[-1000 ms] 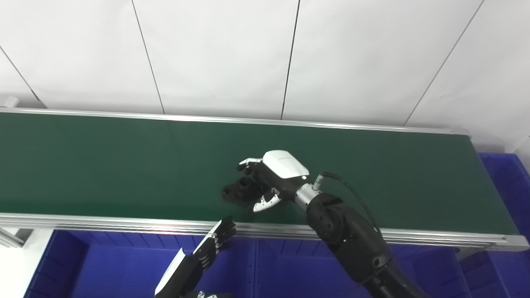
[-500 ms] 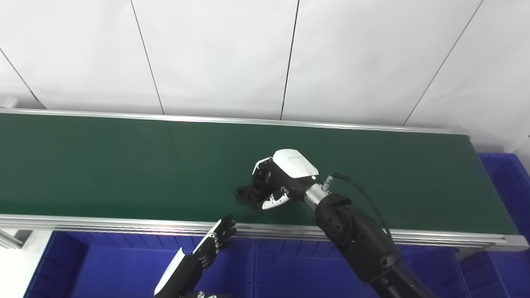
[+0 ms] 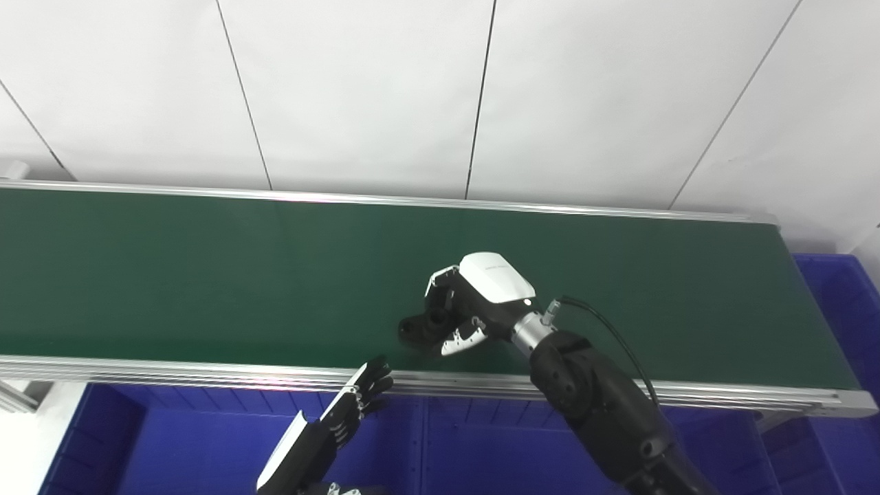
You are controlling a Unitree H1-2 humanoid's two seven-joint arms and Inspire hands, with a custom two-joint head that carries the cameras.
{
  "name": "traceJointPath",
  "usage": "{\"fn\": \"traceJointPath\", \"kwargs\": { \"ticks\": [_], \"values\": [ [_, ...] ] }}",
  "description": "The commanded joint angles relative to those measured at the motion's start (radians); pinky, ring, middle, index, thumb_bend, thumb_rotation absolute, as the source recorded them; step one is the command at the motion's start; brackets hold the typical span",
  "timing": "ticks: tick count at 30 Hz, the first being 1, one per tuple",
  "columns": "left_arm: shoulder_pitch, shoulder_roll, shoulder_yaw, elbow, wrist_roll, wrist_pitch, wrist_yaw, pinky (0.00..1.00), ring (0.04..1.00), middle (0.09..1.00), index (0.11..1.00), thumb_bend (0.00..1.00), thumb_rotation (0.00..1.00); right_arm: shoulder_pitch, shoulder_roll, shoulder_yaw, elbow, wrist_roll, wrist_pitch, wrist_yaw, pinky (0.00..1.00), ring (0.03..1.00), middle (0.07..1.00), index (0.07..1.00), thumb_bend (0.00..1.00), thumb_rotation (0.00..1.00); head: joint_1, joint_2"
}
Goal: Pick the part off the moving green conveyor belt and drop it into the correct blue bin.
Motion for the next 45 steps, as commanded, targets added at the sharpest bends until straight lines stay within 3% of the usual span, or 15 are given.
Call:
{"fn": "traceJointPath", "kwargs": {
  "ticks": [1,5,10,21,24,28,34,37,41,45],
  "values": [
    [-0.003,-0.001,0.005,-0.021,-0.004,-0.037,0.007,0.89,0.935,0.97,0.969,0.71,0.54,-0.014,-0.005,-0.026,-0.093,0.001,0.0,-0.004,0.35,0.485,0.552,0.458,0.49,0.0,-0.002,0.001],
    [-0.004,-0.003,0.011,-0.016,-0.008,-0.037,0.009,0.89,0.936,0.97,0.967,0.73,0.55,0.036,-0.026,-0.067,-0.231,-0.013,0.03,0.013,0.37,0.47,0.542,0.46,0.5,0.0,-0.006,0.002],
    [-0.008,0.001,0.018,-0.011,-0.022,-0.036,-0.001,0.9,0.946,0.975,0.969,0.72,0.54,0.098,-0.05,-0.126,-0.382,-0.018,0.064,0.05,0.25,0.447,0.533,0.459,0.51,0.0,-0.012,0.005],
    [-0.006,-0.009,0.047,-0.017,-0.054,-0.037,-0.018,0.9,0.95,0.975,0.969,0.68,0.51,0.265,-0.11,-0.204,-0.611,-0.02,0.095,0.14,0.28,0.45,0.538,0.455,0.51,0.0,-0.028,0.033],
    [-0.006,-0.011,0.053,-0.019,-0.05,-0.037,-0.018,0.9,0.953,0.977,0.97,0.68,0.52,0.355,-0.137,-0.203,-0.642,-0.024,0.073,0.142,0.3,0.453,0.532,0.456,0.51,0.0,-0.033,0.048],
    [-0.004,-0.009,0.056,-0.026,-0.058,-0.037,-0.023,0.91,0.956,0.98,0.975,0.68,0.53,0.442,-0.157,-0.195,-0.651,-0.025,0.044,0.129,0.33,0.415,0.526,0.481,0.51,0.0,-0.038,0.062],
    [-0.007,-0.001,0.058,-0.035,-0.06,-0.036,-0.027,0.9,0.957,0.986,0.978,0.66,0.52,0.556,-0.168,-0.147,-0.613,-0.064,0.049,0.136,0.31,0.453,0.519,0.46,0.52,0.0,-0.045,0.084],
    [-0.008,0.001,0.059,-0.039,-0.057,-0.037,-0.023,0.89,0.954,0.985,0.977,0.67,0.52,0.573,-0.172,-0.117,-0.576,-0.094,0.054,0.141,0.35,0.443,0.528,0.466,0.51,0.0,-0.044,0.093],
    [-0.009,0.006,0.06,-0.043,-0.052,-0.036,-0.019,0.89,0.953,0.989,0.978,0.67,0.53,0.561,-0.174,-0.099,-0.532,-0.096,0.088,0.204,0.28,0.451,0.536,0.46,0.51,0.0,-0.05,0.107],
    [-0.012,0.007,0.064,-0.045,-0.039,-0.036,-0.013,0.89,0.95,0.985,0.976,0.68,0.54,0.549,-0.159,-0.1,-0.495,-0.124,0.136,0.253,0.45,0.463,0.551,0.462,0.51,0.0,-0.05,0.115]
  ]
}}
